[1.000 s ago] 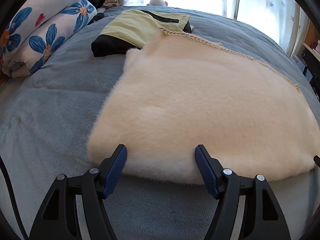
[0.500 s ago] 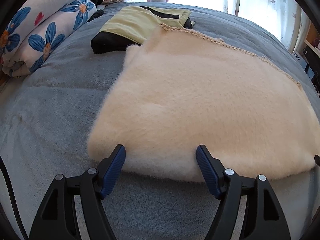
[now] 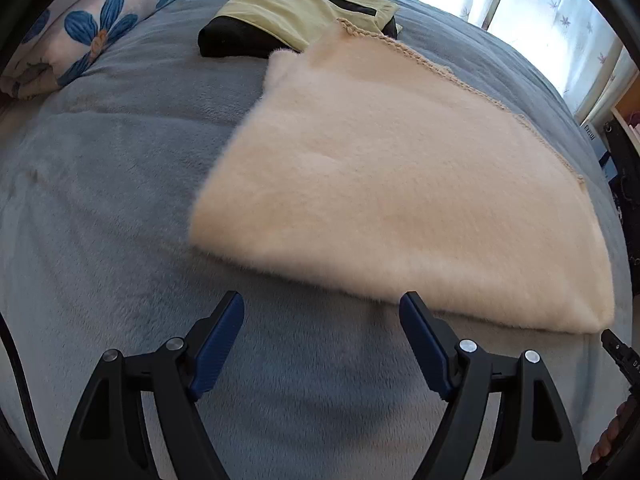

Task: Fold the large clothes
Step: 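Pull both tools back from the folded cardigan, then press the folded cardigan's fold edge flat with the left tool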

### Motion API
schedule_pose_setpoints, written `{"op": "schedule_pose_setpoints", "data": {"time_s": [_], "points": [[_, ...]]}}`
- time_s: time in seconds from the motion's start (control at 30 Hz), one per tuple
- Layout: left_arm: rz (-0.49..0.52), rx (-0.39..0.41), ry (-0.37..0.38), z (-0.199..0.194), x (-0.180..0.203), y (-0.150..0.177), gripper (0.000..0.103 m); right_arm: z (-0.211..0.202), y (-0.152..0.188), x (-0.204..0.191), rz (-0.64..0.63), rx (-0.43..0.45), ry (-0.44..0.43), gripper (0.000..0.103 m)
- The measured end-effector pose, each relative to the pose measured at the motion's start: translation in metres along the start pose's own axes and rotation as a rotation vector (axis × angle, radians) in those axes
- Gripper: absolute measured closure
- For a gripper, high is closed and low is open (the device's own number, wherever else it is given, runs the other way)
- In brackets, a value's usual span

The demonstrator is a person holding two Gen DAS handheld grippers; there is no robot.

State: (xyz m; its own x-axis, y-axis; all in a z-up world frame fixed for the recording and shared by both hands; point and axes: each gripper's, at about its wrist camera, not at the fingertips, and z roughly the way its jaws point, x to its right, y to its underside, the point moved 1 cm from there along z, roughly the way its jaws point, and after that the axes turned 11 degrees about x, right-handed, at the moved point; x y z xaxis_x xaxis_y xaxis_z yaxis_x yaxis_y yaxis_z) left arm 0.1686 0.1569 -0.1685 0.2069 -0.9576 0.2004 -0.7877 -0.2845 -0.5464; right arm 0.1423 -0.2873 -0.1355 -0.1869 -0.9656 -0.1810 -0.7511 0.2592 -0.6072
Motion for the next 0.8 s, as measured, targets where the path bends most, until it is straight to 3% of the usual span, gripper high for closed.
{"op": "schedule_pose_setpoints", "data": {"time_s": [0.17,0.53,0.8], "points": [[-0.031,0.015,0.053,-0.018,-0.006,0.010,0.024,-0.021,0.008,-0.003,0.041,0.025,-0.072,0.051],[-0.059,0.033,0.134,-0.025,-0.004,0.022,0.024,-0.016,0.028,-0.005,0.153,0.001,-0.185,0.050],[-0.131,0.023,0.207,-0.004,-0.007,0.022,0.024,0.007,0.036,-0.001,0.239,-0.026,-0.227,0.050]]}}
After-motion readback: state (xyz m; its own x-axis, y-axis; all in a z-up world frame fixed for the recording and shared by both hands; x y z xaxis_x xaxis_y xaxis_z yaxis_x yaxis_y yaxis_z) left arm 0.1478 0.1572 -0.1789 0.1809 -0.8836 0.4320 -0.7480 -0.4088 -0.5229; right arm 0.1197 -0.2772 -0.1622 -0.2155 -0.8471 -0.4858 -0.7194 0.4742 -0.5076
